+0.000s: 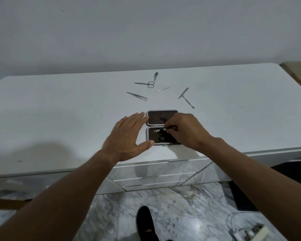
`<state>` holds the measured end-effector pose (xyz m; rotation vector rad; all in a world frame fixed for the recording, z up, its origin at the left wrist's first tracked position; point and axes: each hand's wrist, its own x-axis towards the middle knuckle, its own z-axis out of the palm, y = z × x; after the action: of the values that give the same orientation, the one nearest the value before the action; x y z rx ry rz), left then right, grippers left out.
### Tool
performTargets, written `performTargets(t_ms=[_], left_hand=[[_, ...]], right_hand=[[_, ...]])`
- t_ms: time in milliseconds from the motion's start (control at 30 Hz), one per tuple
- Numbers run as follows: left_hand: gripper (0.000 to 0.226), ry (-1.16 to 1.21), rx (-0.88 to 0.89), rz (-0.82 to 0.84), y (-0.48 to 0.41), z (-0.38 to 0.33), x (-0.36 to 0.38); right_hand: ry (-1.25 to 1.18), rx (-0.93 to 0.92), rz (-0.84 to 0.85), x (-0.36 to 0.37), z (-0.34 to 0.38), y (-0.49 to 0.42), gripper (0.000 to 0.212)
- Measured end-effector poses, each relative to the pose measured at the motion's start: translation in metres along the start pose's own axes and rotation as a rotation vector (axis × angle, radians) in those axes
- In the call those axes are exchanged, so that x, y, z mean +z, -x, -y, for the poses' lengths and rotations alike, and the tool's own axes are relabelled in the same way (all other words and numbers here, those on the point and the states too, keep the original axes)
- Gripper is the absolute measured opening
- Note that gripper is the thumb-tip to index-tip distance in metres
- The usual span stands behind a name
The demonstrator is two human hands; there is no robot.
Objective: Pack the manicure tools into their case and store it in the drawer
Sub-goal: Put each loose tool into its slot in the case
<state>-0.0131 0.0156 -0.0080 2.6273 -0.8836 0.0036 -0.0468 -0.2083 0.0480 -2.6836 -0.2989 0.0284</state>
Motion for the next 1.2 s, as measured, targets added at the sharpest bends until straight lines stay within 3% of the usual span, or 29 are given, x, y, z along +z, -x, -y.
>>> performTargets(t_ms=[533, 833, 1000, 1200], left_hand=[[0.086, -0.033, -0.014, 0.027, 0.0, -0.002, 0.0], [0.089, -0.017, -0.05, 0.048, -0.005, -0.003, 0.0], [0.087, 0.004, -0.048, 0.024, -0.006, -0.003, -0.005], [0.09, -0.019, -0.071, 0.054, -0.008, -0.006, -0.007]], right_hand=[[-0.061, 0.048, 0.019, -0.011, -0.005, -0.014, 0.018], [-0.015, 0.192, -0.112, -0.022, -0.002, -0.118, 0.023], [0.069, 0.287, -0.074, -0.013, -0.013, -0.179, 0.021], [0.161, 0.31, 0.019, -0.009, -0.023, -0.214, 0.039]])
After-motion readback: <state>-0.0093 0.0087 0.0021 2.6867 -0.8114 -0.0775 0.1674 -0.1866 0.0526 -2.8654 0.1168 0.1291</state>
